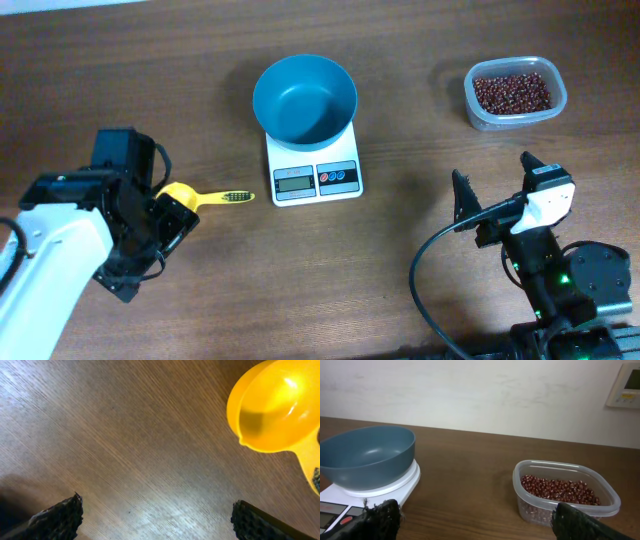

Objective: Scoop item into bowl and weigh 50g on scale
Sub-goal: 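Grasp the yellow scoop's cup rim with the left gripper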

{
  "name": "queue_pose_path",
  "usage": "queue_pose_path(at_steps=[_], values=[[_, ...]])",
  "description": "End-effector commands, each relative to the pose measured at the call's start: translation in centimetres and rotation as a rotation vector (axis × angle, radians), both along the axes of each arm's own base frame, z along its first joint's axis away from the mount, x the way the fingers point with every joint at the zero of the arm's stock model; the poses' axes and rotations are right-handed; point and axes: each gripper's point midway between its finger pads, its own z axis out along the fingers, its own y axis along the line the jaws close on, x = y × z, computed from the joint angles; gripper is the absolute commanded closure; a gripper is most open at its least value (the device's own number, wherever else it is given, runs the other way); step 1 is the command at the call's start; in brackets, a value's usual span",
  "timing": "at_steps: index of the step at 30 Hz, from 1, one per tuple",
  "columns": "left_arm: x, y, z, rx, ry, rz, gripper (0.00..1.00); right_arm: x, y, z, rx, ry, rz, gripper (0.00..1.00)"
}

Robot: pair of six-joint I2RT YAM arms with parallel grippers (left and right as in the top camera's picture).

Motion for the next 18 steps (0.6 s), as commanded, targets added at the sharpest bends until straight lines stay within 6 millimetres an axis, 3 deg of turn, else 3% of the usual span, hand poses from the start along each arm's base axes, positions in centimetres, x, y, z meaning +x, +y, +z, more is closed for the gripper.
queue_pose_path(at_steps=[1,8,13,14,15,18], values=[[0.5,0.2,-0.2,0.011,-0.031,0.068,0.02,0.0,0.1,-0.3,0.0,0.004,0.003,0.01],[2.6,0.3,-0.4,0.012,-0.109,0.139,0.05,0.0,0.1,-0.3,0.0,0.004,0.003,0.01],[3.9,0.1,-3.4,0.02,-0.063,0.139,0.08,0.0,0.1,-0.3,0.0,0.004,0.003,0.01],[4.2,0.1,-4.0,0.021,-0.057,0.139,0.11,0.0,0.1,-0.3,0.0,0.004,0.003,0.01],[4.5,0.1,-4.6,0.021,-0.052,0.139,0.21,0.0,0.1,-0.3,0.0,0.004,0.003,0.01],[4.8,0.0,-5.4,0.023,-0.044,0.139,0.36,0.0,0.1,-0.3,0.0,0.004,0.003,0.01]])
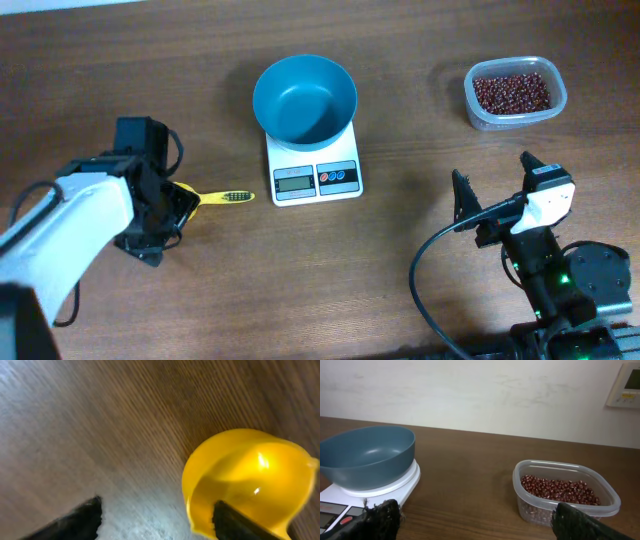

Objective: Scoop item into bowl and weigh 50g on scale
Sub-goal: 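Grasp the yellow scoop's cup rim with the left gripper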

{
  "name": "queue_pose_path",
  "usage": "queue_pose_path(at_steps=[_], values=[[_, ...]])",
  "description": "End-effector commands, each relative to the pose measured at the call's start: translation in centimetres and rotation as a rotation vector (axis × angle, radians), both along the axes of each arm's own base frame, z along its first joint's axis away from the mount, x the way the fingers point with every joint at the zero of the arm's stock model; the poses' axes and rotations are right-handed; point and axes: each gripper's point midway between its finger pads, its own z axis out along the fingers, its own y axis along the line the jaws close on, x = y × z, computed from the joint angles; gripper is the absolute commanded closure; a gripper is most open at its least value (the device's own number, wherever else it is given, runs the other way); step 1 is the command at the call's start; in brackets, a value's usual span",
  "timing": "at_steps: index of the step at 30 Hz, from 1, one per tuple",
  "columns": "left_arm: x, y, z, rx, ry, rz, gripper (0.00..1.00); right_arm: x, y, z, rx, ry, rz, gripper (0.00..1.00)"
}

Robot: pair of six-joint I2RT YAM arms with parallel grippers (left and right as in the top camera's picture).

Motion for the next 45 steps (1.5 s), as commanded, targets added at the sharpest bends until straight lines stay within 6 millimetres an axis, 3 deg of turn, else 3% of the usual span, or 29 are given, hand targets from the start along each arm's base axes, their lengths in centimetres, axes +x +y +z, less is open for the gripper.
queue_pose_path(at_steps=[1,3,12,15,22,27,31,42,45], values=[[-0.1,0.2,-0.9,0.017,0.018,0.007,0.39,0.0,0.1,-0.3,0.0,0.004,0.003,0.01],[0.5,0.1,-0.8,0.015,-0.004,0.007,0.53,0.0,0.1,-0.3,0.0,0.004,0.003,0.01],[1.0,1.0,-0.7,0.068,-0.026,0.012,0.69,0.0,0.1,-0.3,0.0,0.004,0.003,0.01],[0.7,1.0,-1.0,0.068,-0.024,0.012,1.0,0.0,0.1,-0.3,0.0,0.004,0.003,0.01],[-2.1,0.9,-0.8,0.059,0.081,-0.043,1.0,0.0,0.1,-0.3,0.0,0.004,0.003,0.01],[-3.9,0.6,2.0,0.032,0.077,-0.099,1.0,0.0,0.1,-0.3,0.0,0.004,0.003,0.01],[-3.6,-1.6,4.4,-0.083,-0.021,-0.232,1.0,0.0,0.1,-0.3,0.0,0.004,0.003,0.01],[-6.3,-2.1,5.8,-0.126,0.024,-0.243,1.0,0.0,0.1,-0.3,0.0,0.004,0.003,0.01],[-6.1,-2.1,8.8,-0.124,-0.026,-0.246,1.0,0.0,0.1,-0.3,0.0,0.004,0.003,0.01]])
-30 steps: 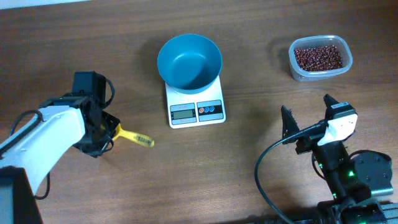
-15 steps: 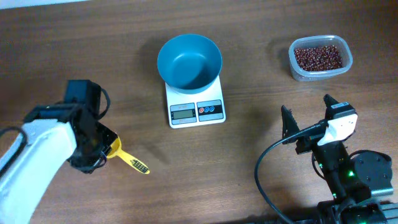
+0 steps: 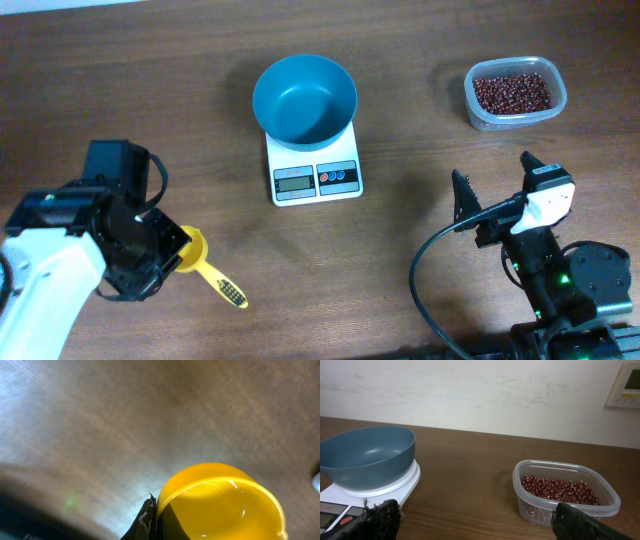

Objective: Scoop item into bowl and weigh 50g on scale
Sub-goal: 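Grasp the yellow scoop's cup rim with the left gripper, then lift the scoop with the left gripper, handle pointing right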

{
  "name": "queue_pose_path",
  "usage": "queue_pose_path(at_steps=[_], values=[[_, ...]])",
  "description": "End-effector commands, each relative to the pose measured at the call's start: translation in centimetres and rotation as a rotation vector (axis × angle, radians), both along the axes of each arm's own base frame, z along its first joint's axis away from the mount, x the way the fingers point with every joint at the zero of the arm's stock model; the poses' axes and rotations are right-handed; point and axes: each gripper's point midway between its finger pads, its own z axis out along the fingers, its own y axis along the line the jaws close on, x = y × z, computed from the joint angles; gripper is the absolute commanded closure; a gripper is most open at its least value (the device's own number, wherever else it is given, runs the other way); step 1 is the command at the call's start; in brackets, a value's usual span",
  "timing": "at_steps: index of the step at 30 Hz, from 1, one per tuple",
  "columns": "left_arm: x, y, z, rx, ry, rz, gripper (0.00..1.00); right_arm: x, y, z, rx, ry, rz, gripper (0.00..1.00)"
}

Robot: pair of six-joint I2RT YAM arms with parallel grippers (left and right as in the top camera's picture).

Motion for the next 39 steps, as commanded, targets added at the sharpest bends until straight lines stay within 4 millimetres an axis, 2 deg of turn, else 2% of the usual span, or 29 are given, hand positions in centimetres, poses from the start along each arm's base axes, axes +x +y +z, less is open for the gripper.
queue_pose_path(at_steps=[1,5,8,17,23,29,39], values=[[1.3,-0.3,4.7,-0.016,-0.125,-0.021,1.0,0.0,0.1,-0.3,0.0,0.004,0.003,0.01],[1.9,-0.2,9.7,-0.019,-0.249,-0.019,1.0,0.0,0.1,-0.3,0.0,0.004,0.003,0.01],[1.3,-0.2,11.3,-0.024,-0.297,-0.019,1.0,0.0,0.1,-0.3,0.0,0.004,0.003,0.01],[-0.7,0.0,13.3,-0.036,-0.386,-0.019,1.0,0.0,0.1,-0.3,0.0,0.004,0.003,0.01],[-0.9,-2.0,14.6,-0.16,-0.453,-0.039,1.0,0.0,0.1,-0.3,0.0,0.004,0.003,0.02],[-1.1,-2.8,14.8,-0.22,-0.448,-0.009,1.0,0.0,0.1,-0.3,0.0,0.004,0.003,0.01],[-1.7,-2.8,14.5,-0.219,-0.418,-0.008,1.0,0.0,0.1,-0.6,0.0,0.015,0.003,0.01]])
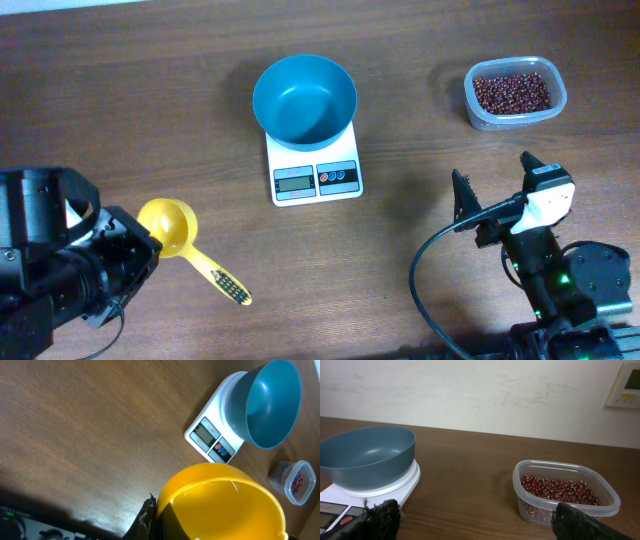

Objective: Scoop item into bowl and weigh 50g on scale
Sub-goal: 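Lift the scoop with the left gripper, handle pointing right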

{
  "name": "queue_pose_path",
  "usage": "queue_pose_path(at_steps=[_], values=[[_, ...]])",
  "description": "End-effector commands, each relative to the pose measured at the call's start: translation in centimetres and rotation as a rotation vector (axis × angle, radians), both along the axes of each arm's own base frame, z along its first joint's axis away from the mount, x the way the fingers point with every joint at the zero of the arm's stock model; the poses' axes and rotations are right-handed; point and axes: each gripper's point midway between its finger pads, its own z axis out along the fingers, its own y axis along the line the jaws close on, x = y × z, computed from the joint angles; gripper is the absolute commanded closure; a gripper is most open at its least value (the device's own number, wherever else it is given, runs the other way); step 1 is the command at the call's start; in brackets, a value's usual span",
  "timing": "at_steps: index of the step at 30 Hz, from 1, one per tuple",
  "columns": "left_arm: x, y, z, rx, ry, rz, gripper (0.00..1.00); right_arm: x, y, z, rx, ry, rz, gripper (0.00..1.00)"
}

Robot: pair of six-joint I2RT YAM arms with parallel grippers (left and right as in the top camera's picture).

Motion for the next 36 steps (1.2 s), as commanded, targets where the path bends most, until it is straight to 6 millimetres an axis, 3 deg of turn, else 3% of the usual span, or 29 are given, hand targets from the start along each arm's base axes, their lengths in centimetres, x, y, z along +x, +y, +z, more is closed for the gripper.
queue_pose_path(at_steps=[1,7,14,17,29,34,36], values=[[-0.3,-0.2,0.6,-0.015,-0.007,0.0,1.0,0.0,0.1,-0.6,0.0,0.015,0.003,0.01],[-0.2,-0.2,0.6,-0.015,-0.01,0.001,1.0,0.0,0.1,-0.6,0.0,0.015,0.003,0.01],[-0.1,0.7,0.5,-0.062,0.026,0.208,1.0,0.0,0.1,-0.6,0.0,0.015,0.003,0.01],[-0.3,0.7,0.4,-0.066,0.034,0.219,1.0,0.0,0.1,-0.6,0.0,0.015,0.003,0.01],[-1.6,0.0,-0.1,-0.101,0.1,0.197,1.0,0.0,0.1,-0.6,0.0,0.015,0.003,0.01],[-4.0,0.2,-1.1,-0.172,0.252,0.426,1.0,0.0,0.1,-0.6,0.0,0.015,0.003,0.01],[-4.1,0.3,-1.2,-0.175,0.259,0.437,1.0,0.0,0.1,-0.6,0.0,0.015,0.003,0.01]])
